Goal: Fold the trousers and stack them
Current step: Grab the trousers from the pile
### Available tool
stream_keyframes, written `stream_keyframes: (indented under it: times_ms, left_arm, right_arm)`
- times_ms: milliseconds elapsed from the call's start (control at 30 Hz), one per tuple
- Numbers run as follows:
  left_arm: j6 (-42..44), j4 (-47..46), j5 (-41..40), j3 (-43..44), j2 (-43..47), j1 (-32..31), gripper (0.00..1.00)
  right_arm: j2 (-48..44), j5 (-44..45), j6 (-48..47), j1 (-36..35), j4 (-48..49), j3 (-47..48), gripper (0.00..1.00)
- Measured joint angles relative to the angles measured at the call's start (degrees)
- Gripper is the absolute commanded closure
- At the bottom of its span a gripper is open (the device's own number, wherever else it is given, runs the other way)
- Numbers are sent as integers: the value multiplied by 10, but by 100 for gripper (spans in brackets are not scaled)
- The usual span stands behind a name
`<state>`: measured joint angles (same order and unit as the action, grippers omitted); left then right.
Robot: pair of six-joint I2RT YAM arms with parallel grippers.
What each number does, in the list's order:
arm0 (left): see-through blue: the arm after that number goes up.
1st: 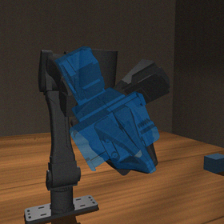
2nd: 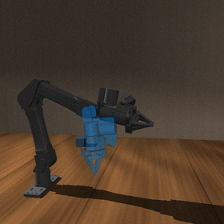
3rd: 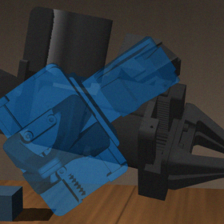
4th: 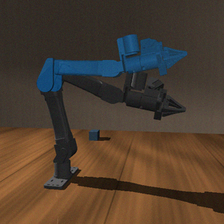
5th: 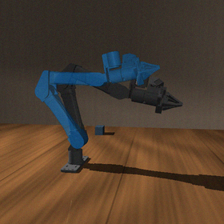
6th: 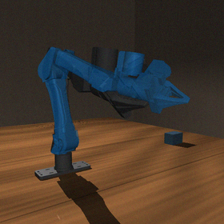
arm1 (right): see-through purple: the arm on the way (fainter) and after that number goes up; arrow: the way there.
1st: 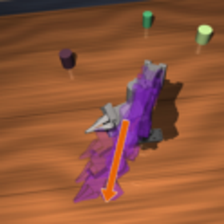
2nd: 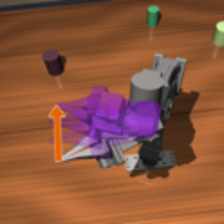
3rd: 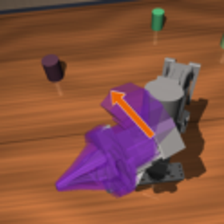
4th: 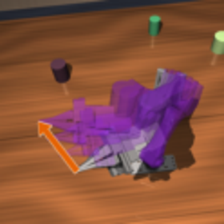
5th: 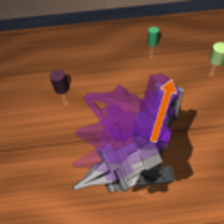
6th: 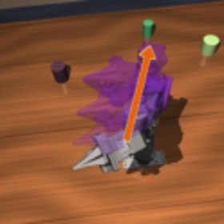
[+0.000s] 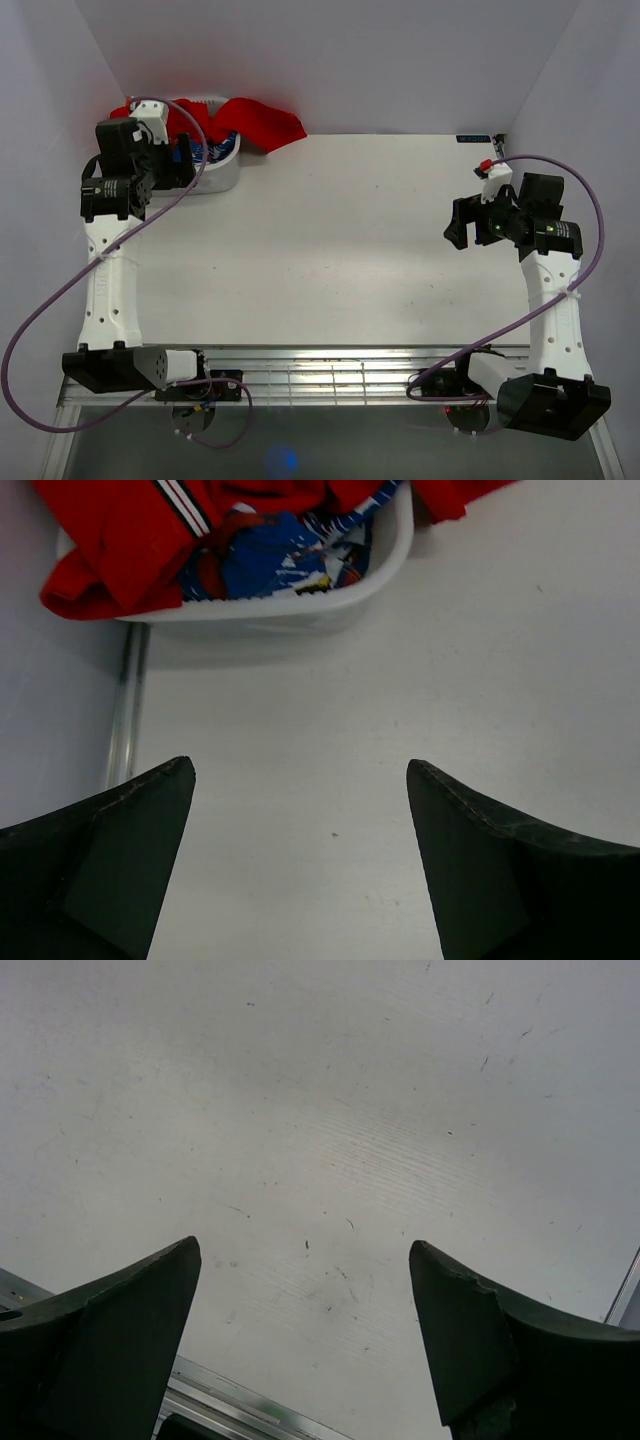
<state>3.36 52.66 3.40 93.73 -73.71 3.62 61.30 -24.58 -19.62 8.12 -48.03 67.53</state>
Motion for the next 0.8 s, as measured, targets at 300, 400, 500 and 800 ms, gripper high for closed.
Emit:
stream_keyframes:
  times_ms: [300, 400, 500, 800]
  left_arm:
    - [-10, -113, -158, 192, -184, 1, 2]
    - [-9, -141, -183, 264, -264, 1, 2]
    - [-8, -170, -200, 314, -341, 4, 2]
    - [13, -241, -216, 350, -504, 9, 2]
  right_arm:
    - [24, 4, -1, 0, 9, -8, 10]
    - [38, 6, -1, 0, 15, -8, 10]
    - [48, 7, -2, 0, 19, -8, 10]
    - [86, 18, -3, 0, 37, -9, 10]
